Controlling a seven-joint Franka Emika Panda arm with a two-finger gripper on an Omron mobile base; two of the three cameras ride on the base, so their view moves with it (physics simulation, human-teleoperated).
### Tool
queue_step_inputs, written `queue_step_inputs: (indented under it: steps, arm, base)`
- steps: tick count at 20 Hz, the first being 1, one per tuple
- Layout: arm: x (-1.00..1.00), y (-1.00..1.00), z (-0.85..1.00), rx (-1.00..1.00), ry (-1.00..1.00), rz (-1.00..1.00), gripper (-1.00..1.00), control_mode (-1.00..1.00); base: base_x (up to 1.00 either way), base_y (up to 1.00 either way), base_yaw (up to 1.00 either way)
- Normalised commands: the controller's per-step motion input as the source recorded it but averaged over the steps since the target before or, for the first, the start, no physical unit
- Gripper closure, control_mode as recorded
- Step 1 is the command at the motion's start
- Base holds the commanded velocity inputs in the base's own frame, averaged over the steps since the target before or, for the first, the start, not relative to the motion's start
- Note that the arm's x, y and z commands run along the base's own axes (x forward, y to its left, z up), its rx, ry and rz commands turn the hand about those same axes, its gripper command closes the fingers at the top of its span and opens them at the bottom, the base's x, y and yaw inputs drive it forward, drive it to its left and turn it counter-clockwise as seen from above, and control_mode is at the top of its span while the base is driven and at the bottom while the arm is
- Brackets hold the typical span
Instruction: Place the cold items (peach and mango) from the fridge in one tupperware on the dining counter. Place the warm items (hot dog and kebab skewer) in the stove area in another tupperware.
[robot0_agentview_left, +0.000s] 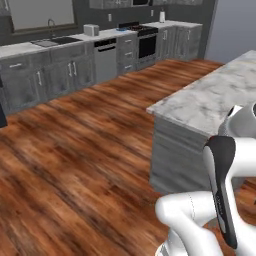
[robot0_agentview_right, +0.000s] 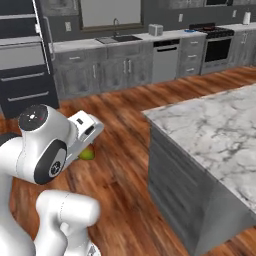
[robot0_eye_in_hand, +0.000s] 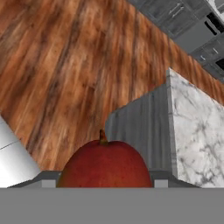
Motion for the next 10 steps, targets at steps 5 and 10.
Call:
queue_step_inputs:
  steps: [5,10]
  arm:
    - [0.0,0.0,0.0,0.0,0.0,0.0,1.0,1.0]
    - [0.0,0.0,0.0,0.0,0.0,0.0,1.0,1.0]
  base:
    - [-0.4,-1.0,0.13]
    - [-0.78,-1.0,0.05]
